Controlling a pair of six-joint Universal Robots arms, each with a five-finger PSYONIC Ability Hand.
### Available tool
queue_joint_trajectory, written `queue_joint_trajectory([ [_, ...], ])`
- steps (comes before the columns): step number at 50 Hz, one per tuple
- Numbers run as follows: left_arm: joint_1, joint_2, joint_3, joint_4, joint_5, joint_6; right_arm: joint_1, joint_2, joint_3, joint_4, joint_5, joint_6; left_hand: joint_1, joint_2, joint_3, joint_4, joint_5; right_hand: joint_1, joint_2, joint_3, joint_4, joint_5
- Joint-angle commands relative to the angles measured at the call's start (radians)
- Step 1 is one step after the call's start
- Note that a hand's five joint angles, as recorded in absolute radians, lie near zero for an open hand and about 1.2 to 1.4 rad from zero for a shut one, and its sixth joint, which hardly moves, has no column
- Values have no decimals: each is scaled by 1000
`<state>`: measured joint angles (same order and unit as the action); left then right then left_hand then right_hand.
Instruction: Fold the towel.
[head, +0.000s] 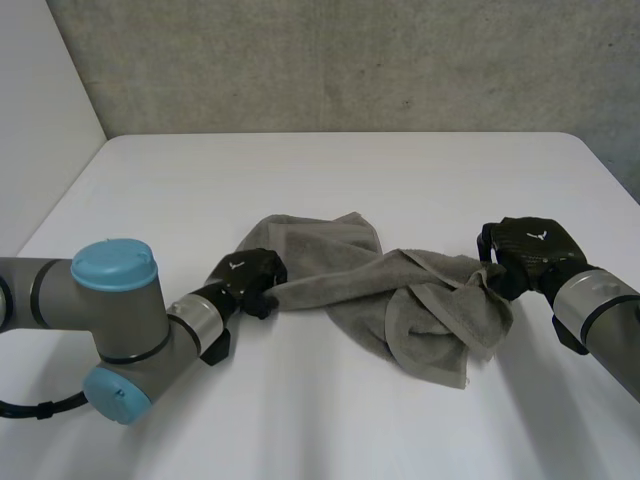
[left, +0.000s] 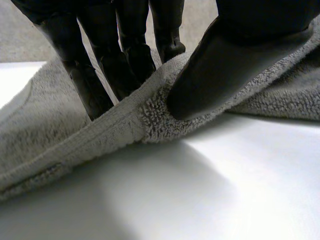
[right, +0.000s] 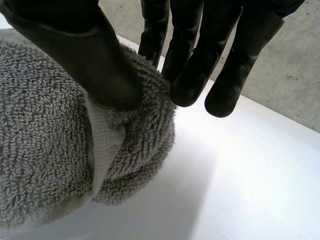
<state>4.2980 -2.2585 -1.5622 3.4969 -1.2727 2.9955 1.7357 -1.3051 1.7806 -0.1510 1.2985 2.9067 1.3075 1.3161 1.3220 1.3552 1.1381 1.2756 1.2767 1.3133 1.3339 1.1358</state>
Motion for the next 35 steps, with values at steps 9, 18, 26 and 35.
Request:
queue_joint_trajectory([
  [9, 51, 167, -54, -22, -31, -3, -79, -26, -98, 168, -10, 12, 89, 80, 74, 41, 84, -994, -995, -1032, -1052, -1029],
  [18, 77, 226, -79, -22, -31, -10, -119, -114, -15, 260, -44, 41, 89, 80, 74, 41, 84, -1006, -1007, -1043, -1064, -1040],
  [26, 86, 267, -79, -22, -34, -10, -113, -118, 94, 125, -48, 298, 89, 80, 74, 41, 84, -944, -945, -982, -1002, -979],
  [35, 92, 295, -97, -21, -33, -13, -79, -69, 114, 61, -44, 428, 89, 80, 74, 41, 84, -807, -808, -844, -865, -841],
])
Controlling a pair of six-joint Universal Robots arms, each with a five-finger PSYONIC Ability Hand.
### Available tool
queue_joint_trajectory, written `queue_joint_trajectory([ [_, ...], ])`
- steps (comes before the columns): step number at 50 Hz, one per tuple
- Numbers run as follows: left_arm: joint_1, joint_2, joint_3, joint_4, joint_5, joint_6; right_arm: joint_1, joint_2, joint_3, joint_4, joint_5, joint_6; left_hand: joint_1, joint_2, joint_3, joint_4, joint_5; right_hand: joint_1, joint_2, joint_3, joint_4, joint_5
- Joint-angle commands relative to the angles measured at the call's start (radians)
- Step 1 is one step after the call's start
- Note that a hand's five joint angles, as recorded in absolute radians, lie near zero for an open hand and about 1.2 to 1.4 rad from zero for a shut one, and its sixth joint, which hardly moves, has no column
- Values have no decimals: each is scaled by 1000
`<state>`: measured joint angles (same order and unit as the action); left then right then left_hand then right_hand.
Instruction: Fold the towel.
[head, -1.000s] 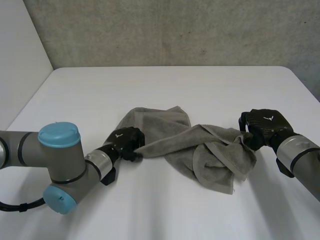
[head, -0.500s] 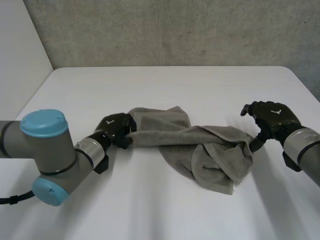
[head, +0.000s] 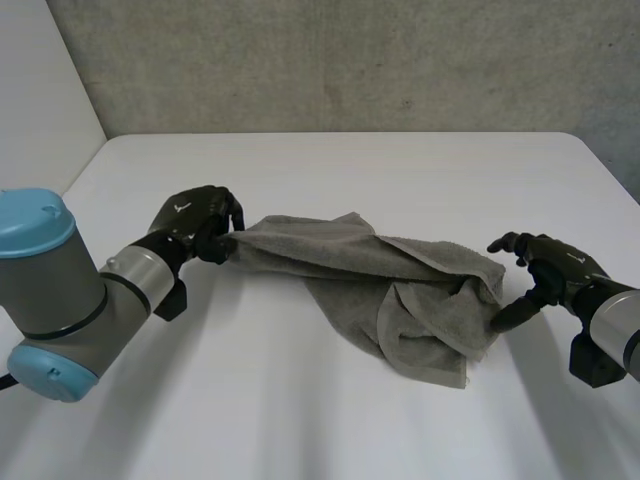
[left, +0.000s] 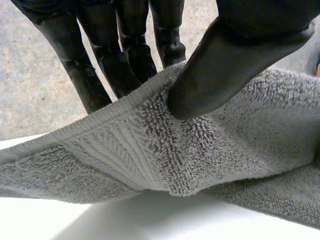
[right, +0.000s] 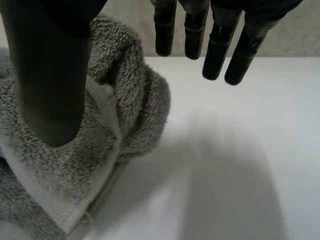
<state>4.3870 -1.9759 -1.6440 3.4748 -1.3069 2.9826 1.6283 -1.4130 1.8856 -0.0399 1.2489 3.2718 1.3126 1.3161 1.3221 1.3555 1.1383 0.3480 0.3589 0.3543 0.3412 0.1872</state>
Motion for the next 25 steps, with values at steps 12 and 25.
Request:
queue_joint_trajectory([
  [12, 26, 32, -23, 0, 0, -2, 50, 128, 0, -143, -2, 173, 84, 80, 74, 41, 83, 983, 972, 976, 989, 969],
  [25, 110, 219, 58, -20, 12, -11, 35, -26, -367, 134, -192, 109, 84, 80, 74, 41, 83, 1048, 1037, 1042, 1055, 1035],
])
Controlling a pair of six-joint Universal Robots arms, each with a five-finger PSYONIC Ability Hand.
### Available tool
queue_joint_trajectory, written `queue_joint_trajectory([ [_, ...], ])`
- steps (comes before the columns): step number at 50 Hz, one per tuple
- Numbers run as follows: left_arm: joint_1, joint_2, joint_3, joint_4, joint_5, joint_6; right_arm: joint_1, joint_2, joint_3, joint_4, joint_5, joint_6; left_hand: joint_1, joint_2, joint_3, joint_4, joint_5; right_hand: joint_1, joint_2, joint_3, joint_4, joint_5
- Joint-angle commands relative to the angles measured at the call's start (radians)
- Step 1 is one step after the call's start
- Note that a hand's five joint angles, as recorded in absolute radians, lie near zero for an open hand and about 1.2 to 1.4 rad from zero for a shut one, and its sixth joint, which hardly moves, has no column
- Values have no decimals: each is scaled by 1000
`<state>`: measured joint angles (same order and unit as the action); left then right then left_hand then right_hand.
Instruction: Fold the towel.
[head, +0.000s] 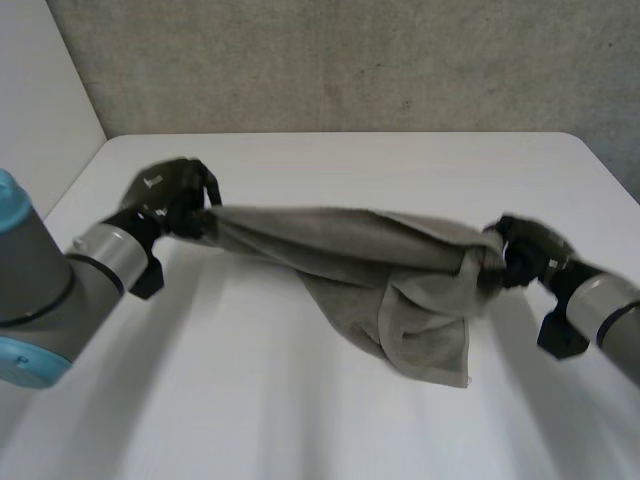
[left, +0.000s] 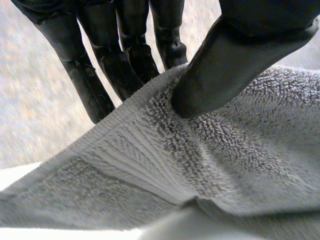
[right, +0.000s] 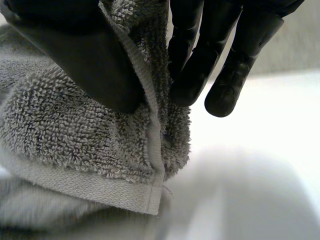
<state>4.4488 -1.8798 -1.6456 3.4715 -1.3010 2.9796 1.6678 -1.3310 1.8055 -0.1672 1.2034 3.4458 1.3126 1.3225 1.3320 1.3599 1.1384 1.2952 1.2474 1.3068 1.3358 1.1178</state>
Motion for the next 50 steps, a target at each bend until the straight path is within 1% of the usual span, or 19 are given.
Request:
queue_joint_trajectory([
  [1, 59, 157, 82, -32, 6, -16, -5, -108, -288, 262, -147, -65, 84, 74, 64, 36, 83, 101, 149, 89, 60, 104],
  [5, 79, 215, 137, -77, 12, -40, -6, -88, -570, 561, -252, -245, 84, 74, 64, 36, 83, 101, 149, 89, 60, 104],
  [6, 86, 238, 163, -109, 26, -54, -6, -88, -571, 561, -252, -246, 84, 74, 64, 36, 83, 101, 149, 89, 60, 104],
  [8, 93, 254, 187, -141, 46, -65, -2, -68, -702, 691, -248, -434, 84, 74, 64, 36, 83, 101, 149, 89, 60, 104],
  [11, 110, 269, 223, -202, 97, -74, 4, -57, -752, 753, -226, -531, 84, 74, 64, 36, 83, 101, 149, 89, 60, 104],
  [13, 121, 269, 231, -228, 124, -74, 21, -18, -820, 853, -144, -708, 84, 74, 64, 36, 83, 101, 149, 89, 60, 104],
  [14, 132, 269, 234, -251, 147, -74, 21, -17, -821, 853, -143, -709, 84, 74, 64, 36, 83, 101, 149, 89, 60, 104],
  [16, 145, 268, 234, -268, 167, -73, 75, 33, -851, 919, -12, -883, 84, 74, 64, 36, 83, 101, 149, 89, 60, 104],
  [17, 153, 254, 231, -279, 180, -68, 75, 33, -851, 919, -12, -884, 84, 74, 64, 36, 83, 101, 149, 89, 60, 104],
  [19, 156, 242, 230, -284, 187, -67, 128, 81, -844, 922, 111, -1002, 84, 74, 64, 36, 83, 101, 149, 89, 60, 104],
  [20, 156, 241, 230, -284, 187, -67, 129, 81, -844, 922, 111, -1002, 84, 74, 64, 36, 83, 101, 149, 89, 60, 104],
  [22, 156, 168, 233, -285, 189, -60, 176, 143, -839, 907, 217, -1059, 84, 74, 64, 36, 83, 101, 149, 89, 60, 104],
  [23, 156, 168, 233, -285, 189, -60, 176, 144, -839, 907, 217, -1059, 84, 74, 64, 36, 83, 101, 149, 89, 60, 104],
  [27, 156, 6, 286, -322, 190, -57, 230, 243, -853, 838, 287, -1105, 84, 74, 64, 36, 83, 101, 149, 89, 60, 104],
  [33, 144, -130, 365, -359, 190, -30, 299, 369, -949, 729, 300, -1159, 84, 74, 64, 36, 83, 101, 149, 89, 60, 104],
  [38, 118, -252, 571, -367, 172, -17, 325, 426, -1113, 591, 300, -1154, 84, 74, 64, 36, 83, 101, 149, 89, 60, 104],
  [41, 103, -262, 639, -368, 167, -24, 339, 428, -1216, 450, 292, -1140, 84, 74, 64, 36, 83, 101, 149, 89, 60, 104],
  [45, 77, -262, 858, -362, 96, -73, 346, 396, -1261, 266, 277, -1108, 84, 74, 64, 36, 83, 101, 149, 89, 60, 104],
  [50, 73, -236, 1030, -356, 14, -131, 334, 286, -1195, 2, 197, -1001, 84, 74, 64, 36, 83, 61, 109, 49, 20, 64],
])
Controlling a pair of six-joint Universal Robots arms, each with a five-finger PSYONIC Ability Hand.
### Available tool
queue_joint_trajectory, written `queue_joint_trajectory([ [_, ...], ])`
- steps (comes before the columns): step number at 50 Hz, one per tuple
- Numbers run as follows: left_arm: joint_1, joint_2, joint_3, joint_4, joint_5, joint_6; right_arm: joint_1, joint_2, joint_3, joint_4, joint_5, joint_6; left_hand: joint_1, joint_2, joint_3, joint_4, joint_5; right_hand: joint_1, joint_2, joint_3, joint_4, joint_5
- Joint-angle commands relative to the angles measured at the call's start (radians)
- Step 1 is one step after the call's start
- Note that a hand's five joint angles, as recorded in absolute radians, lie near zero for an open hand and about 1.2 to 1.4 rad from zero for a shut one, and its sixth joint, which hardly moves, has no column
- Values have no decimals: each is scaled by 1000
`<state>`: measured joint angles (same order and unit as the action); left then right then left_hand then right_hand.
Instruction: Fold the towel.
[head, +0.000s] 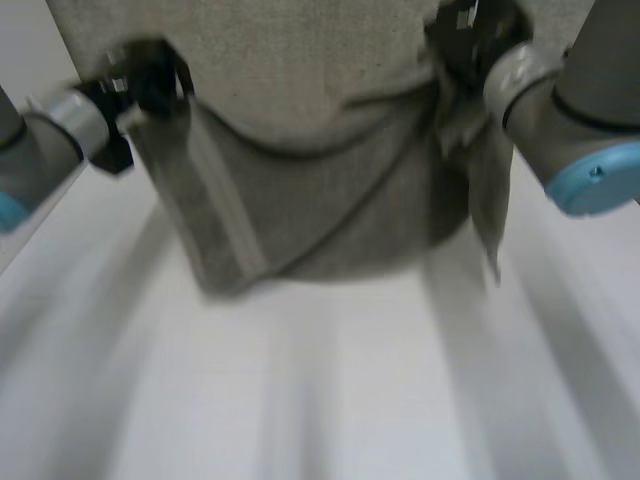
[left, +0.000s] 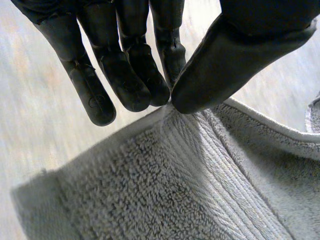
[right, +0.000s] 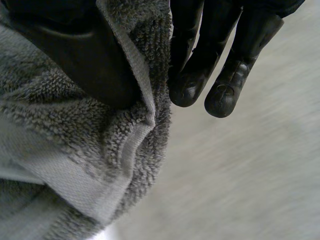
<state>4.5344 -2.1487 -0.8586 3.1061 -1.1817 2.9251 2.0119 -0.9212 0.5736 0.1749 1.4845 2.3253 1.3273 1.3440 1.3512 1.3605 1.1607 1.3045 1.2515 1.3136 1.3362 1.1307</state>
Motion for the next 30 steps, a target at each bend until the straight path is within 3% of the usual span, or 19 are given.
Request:
queue_joint_trajectory([
  [1, -12, 53, 275, 23, -127, -92, -13, -160, 87, -398, -126, 162, 69, 52, 45, 36, 61, 49, 102, 40, 17, 48],
  [8, 6, 111, 199, 107, -153, -87, -35, -251, 287, -465, -219, 250, 69, 52, 45, 36, 61, 16, 69, 7, -15, 16],
  [13, 9, 148, -27, 121, -127, -64, -70, -232, 370, -235, -243, 246, 69, 52, 45, 36, 61, -95, -42, -104, -127, -96],
  [15, 12, 154, -119, 126, -90, -47, -79, -185, 406, -41, -233, 214, 69, 52, 45, 36, 61, -121, -68, -131, -153, -122],
  [17, 14, 156, -299, 140, 11, 18, -87, -173, 439, 35, -227, 180, 69, 52, 45, 36, 61, -121, -69, -131, -153, -122],
  [20, 14, 151, -475, 149, 85, 110, -102, -162, 546, 119, -217, 100, 69, 52, 45, 36, 61, -133, -80, -142, -165, -134],
  [25, 14, 132, -666, 147, 117, 244, -122, -163, 722, 83, -214, 46, 69, 52, 45, 36, 61, -282, -229, -291, -314, -283],
  [30, 12, 116, -767, 141, 122, 302, -122, -159, 856, -13, -211, 43, 69, 52, 45, 36, 61, -459, -406, -468, -490, -459],
])
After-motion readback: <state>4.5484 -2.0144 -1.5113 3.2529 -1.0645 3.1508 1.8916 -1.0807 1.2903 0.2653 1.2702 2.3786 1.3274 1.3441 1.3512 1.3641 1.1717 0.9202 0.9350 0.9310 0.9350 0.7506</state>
